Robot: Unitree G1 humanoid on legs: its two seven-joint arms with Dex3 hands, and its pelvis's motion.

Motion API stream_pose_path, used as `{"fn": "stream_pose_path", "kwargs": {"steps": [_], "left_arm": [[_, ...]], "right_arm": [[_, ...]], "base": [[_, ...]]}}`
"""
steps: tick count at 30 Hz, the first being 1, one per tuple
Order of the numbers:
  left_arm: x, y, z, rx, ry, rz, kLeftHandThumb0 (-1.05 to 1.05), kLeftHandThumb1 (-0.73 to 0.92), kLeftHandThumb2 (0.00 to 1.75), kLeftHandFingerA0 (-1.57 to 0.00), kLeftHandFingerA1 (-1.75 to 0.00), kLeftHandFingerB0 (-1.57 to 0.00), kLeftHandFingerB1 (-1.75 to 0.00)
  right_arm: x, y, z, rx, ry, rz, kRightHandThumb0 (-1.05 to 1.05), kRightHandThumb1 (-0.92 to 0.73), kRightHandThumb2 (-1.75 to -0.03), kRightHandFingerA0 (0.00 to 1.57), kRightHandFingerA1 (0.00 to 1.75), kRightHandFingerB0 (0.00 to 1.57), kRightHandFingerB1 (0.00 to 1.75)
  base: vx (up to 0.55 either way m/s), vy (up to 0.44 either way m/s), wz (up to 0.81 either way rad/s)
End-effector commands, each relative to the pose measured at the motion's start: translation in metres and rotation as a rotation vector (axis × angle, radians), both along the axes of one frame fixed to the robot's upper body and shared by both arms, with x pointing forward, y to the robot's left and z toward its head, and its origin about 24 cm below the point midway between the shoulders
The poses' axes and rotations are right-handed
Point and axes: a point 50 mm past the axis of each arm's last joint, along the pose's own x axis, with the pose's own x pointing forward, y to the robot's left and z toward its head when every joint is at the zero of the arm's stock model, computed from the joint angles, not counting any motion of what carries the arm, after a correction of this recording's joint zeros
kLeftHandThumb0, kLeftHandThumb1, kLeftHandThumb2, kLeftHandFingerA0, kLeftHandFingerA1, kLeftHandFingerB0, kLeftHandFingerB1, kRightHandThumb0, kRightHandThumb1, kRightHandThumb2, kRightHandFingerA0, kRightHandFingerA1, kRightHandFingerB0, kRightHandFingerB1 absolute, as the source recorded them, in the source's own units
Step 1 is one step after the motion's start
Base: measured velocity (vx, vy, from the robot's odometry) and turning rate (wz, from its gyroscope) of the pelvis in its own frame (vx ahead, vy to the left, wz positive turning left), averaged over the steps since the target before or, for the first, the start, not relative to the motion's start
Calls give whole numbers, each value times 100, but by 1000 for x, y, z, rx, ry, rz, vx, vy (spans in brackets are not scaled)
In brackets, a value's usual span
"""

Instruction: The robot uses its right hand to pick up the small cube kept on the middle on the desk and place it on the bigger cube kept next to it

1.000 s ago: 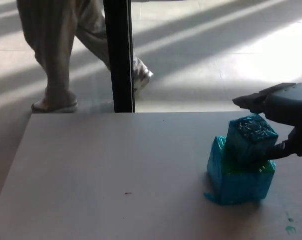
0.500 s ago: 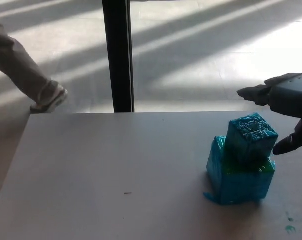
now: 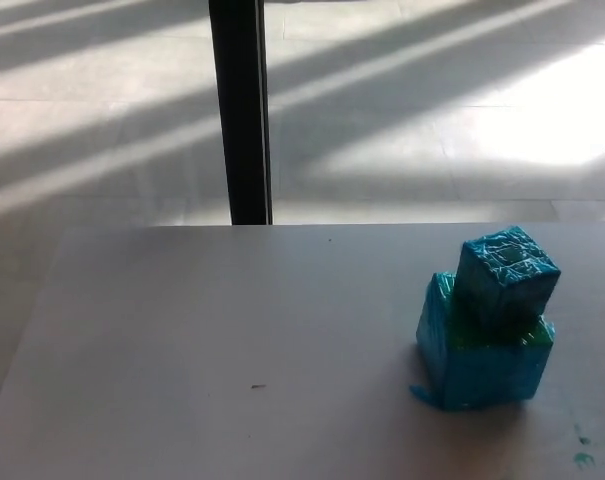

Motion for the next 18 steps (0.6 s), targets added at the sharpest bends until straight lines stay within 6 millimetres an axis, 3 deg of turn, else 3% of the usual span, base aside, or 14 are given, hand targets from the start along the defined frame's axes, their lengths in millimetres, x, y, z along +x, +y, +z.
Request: {"fn": "stream_pose_path", "kwargs": {"steps": [1,3,5,6,7,9,11,13,14,15,16,18], "left_arm": [[-2,5,4,16,-2,12,-71,70,61,-46,-54,-44,-38],[-2,5,4,19,-4,12,-71,70,62,-47,-55,-43,-38],[-3,5,4,11,-9,12,-71,70,62,-47,-55,-43,-39],[-2,5,4,13,-3,19,-72,70,61,-48,-55,-45,-39],[-5,6,3,20,5,11,-71,71,61,-48,-53,-44,-38],[-5,6,3,22,7,6,-71,71,61,-48,-53,-44,-38],[-6,6,3,20,15,13,-72,70,62,-48,-52,-44,-37],[-6,6,3,19,14,12,-72,70,62,-48,-52,-44,-37],[-6,6,4,19,11,10,-73,71,62,-49,-55,-44,-38],[-5,6,4,18,3,10,-72,69,61,-48,-56,-45,-39],[-5,6,5,16,-3,13,-73,70,61,-48,-55,-46,-39],[-5,6,5,18,0,9,-73,70,61,-48,-55,-46,-39]], "right_arm": [[-28,-46,-4,117,-86,-97,-82,-54,-81,0,1,2,4],[-45,-71,-15,207,-117,-168,-80,-51,-82,0,10,4,6],[-53,-81,-21,217,-144,-220,-69,-53,-76,0,0,10,13],[-58,-88,-26,243,-158,-245,-59,-57,-67,0,0,3,21],[-70,-102,-35,261,-183,-315,-75,-52,-82,0,10,6,16],[-75,-106,-38,264,-193,-338,-75,-52,-82,0,10,6,16],[-100,-131,-62,386,-250,-441,-81,-53,-84,0,14,4,14],[-103,-132,-64,399,-253,-447,-81,-53,-84,0,14,4,14],[-106,-134,-67,414,-260,-454,-66,-66,-60,0,10,3,28],[-117,-141,-83,457,-267,-494,-87,-57,-90,0,24,1,26],[-131,-148,-101,496,-260,-553,-87,-56,-91,0,28,2,30],[-135,-150,-106,508,-258,-570,-87,-56,-91,0,28,2,30]], "base": [[0,0,0],[0,0,0],[0,0,0],[0,0,0],[0,0,0],[0,0,0],[0,0,0],[0,0,0],[0,0,0],[0,0,0],[0,0,0],[0,0,0]]}}
